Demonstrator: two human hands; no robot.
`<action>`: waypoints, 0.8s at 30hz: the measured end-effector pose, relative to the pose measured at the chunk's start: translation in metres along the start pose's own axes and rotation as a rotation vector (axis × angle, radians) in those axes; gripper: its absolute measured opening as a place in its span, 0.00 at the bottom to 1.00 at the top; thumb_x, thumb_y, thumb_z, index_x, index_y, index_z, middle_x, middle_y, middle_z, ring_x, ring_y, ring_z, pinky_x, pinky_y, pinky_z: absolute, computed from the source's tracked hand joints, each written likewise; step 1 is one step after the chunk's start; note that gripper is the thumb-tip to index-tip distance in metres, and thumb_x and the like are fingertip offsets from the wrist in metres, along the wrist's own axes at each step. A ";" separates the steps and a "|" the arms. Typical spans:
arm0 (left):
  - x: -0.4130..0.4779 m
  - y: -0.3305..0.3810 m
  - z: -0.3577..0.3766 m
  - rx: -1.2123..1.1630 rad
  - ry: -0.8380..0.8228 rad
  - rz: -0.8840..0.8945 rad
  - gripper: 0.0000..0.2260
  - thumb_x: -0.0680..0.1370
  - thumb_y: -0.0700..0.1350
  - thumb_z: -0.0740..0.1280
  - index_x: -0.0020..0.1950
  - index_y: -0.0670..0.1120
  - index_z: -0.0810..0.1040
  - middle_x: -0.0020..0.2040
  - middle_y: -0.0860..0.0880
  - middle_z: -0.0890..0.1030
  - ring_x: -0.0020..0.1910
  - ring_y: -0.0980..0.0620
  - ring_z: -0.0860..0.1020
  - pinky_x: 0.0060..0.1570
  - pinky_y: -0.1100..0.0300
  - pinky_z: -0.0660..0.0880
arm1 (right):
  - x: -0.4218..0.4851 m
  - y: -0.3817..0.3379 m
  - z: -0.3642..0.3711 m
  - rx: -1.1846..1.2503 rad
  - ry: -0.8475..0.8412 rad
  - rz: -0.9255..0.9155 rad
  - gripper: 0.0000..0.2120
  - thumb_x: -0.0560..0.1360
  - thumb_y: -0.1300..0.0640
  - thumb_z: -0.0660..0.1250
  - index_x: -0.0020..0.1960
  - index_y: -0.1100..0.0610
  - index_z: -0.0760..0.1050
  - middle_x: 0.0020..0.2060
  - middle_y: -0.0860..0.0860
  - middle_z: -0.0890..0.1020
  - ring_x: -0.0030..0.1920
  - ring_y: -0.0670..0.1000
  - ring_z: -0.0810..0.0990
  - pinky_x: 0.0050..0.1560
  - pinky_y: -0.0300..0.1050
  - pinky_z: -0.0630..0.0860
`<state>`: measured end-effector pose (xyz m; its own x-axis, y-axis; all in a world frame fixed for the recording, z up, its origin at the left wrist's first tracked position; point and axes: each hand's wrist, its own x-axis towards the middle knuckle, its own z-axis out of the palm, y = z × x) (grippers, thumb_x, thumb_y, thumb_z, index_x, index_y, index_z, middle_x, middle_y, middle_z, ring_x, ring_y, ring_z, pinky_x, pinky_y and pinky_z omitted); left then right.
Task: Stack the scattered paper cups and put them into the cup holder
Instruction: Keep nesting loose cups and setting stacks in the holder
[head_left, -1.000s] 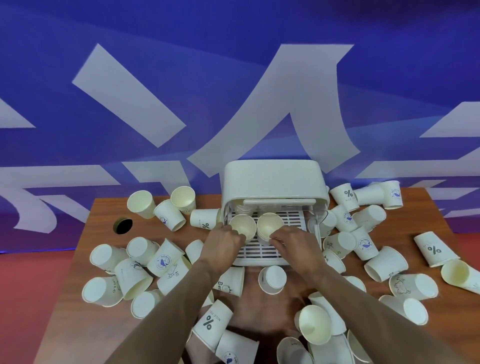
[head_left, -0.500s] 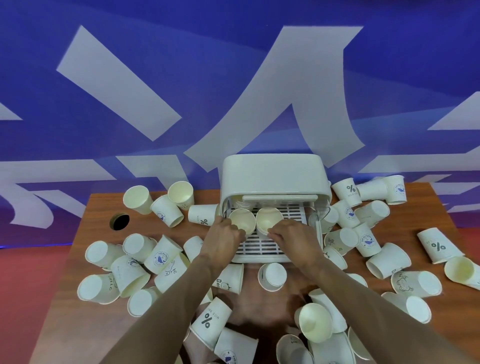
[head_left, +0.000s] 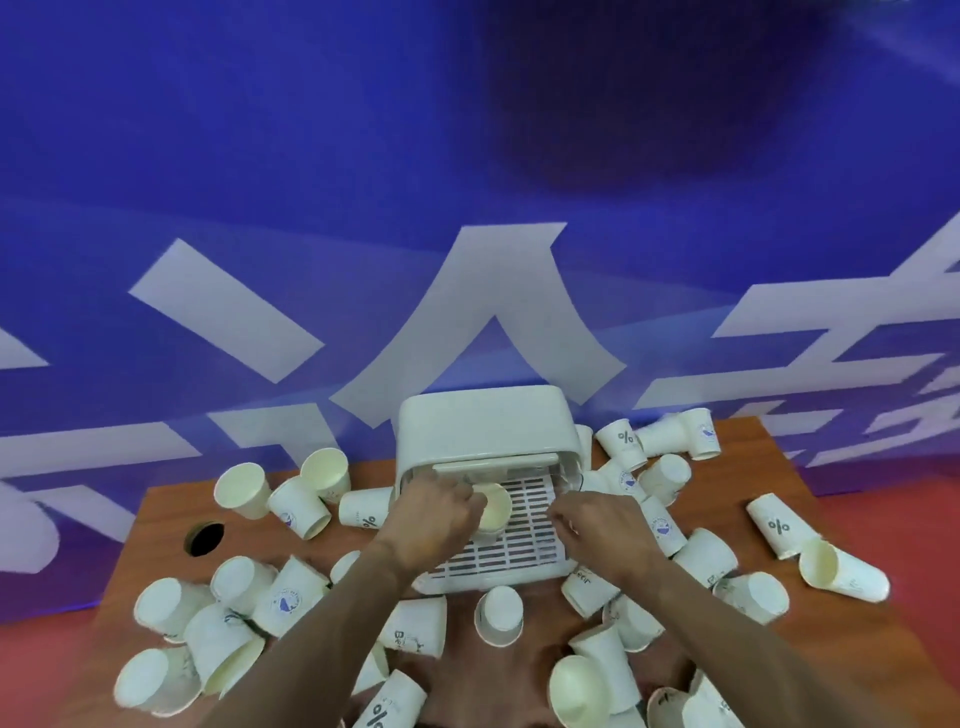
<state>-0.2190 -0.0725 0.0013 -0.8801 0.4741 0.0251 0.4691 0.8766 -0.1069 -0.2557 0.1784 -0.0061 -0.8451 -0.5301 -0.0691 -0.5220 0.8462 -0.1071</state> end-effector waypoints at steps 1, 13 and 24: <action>0.009 0.001 -0.010 0.006 0.022 0.031 0.03 0.76 0.44 0.68 0.42 0.48 0.78 0.37 0.50 0.81 0.33 0.48 0.77 0.38 0.54 0.77 | -0.004 0.007 -0.008 -0.001 0.012 0.016 0.08 0.78 0.50 0.60 0.48 0.47 0.78 0.44 0.44 0.83 0.45 0.47 0.81 0.38 0.43 0.70; 0.166 0.112 -0.126 0.073 0.127 0.230 0.08 0.80 0.47 0.59 0.51 0.48 0.78 0.48 0.48 0.81 0.48 0.45 0.78 0.42 0.54 0.73 | -0.134 0.153 -0.120 -0.172 -0.067 0.337 0.10 0.77 0.49 0.60 0.50 0.50 0.77 0.50 0.49 0.79 0.52 0.53 0.78 0.48 0.48 0.77; 0.247 0.253 -0.091 0.132 -0.024 0.477 0.07 0.78 0.42 0.65 0.56 0.46 0.77 0.52 0.46 0.79 0.51 0.47 0.77 0.45 0.53 0.74 | -0.235 0.284 -0.084 -0.226 -0.219 0.487 0.12 0.78 0.53 0.60 0.59 0.48 0.76 0.57 0.46 0.79 0.62 0.50 0.73 0.54 0.43 0.71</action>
<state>-0.3109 0.2735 0.0707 -0.5721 0.8163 -0.0798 0.8081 0.5442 -0.2255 -0.2150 0.5481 0.0629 -0.9630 -0.0556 -0.2636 -0.1114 0.9731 0.2016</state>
